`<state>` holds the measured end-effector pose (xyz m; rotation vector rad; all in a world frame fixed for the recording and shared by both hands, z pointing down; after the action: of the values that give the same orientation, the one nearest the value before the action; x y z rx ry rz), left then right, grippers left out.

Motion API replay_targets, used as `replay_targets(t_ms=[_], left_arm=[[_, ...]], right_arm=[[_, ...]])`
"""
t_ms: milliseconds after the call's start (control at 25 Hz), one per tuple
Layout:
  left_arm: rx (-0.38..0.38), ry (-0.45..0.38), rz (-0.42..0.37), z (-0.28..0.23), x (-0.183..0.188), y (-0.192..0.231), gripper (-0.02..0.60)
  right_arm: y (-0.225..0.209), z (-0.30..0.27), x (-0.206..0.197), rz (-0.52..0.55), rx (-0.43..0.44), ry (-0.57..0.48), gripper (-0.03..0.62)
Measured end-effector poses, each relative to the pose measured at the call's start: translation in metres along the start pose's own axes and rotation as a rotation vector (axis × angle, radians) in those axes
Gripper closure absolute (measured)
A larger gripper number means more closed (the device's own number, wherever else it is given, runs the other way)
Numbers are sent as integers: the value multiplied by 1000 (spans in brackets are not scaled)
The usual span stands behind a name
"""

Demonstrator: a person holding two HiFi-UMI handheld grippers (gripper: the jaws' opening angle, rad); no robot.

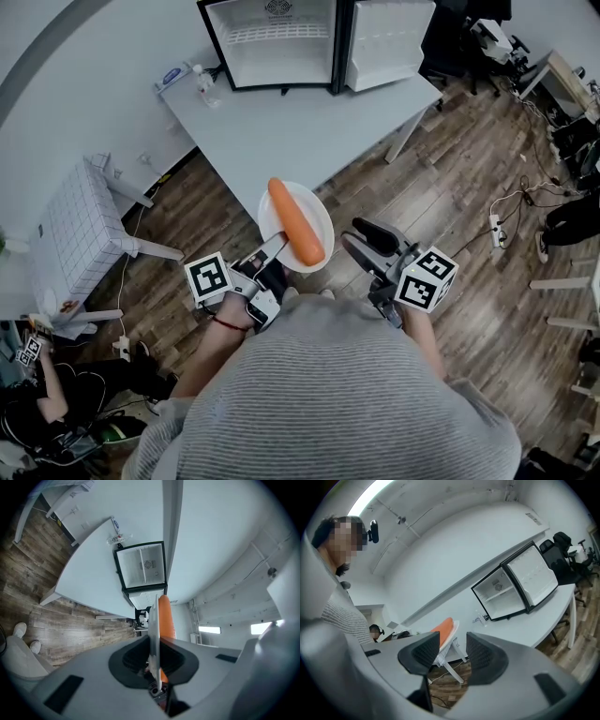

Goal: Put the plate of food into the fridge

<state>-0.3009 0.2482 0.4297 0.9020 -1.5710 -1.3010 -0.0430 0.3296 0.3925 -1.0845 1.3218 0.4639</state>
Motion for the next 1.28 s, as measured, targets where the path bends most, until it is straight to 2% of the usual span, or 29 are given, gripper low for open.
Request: replay_targets(t_ms=[520,680,840,1040,1280], left_arm=[[2,-34,12,-38,-24,7,545],[10,-52,13,-42,-18,9,545],[5,-69,13,-57,-3,8,545],[-13,-66,11,-86,24,3,545],[-11,-82,10,-116,66,-2,545]], right_arm=[[-38,43,7,54,0,2,418],[-47,40,11,76,-3,9,418],[-60,30,17,151,-10,29,421],[-93,14,34,179,-36,-6,541],[-138,-17,54,191,-49,-8,580]])
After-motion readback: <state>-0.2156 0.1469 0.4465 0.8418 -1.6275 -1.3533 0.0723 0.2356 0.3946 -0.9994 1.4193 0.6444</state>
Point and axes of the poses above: the fingertips, and each gripper's own axes: z backward along the fingers, y to its left, x out of its top, the point moved 10 cm from there along z, backward along the fingers, and after that the axes turned 11 degrees about z, right-handed, at the moved point
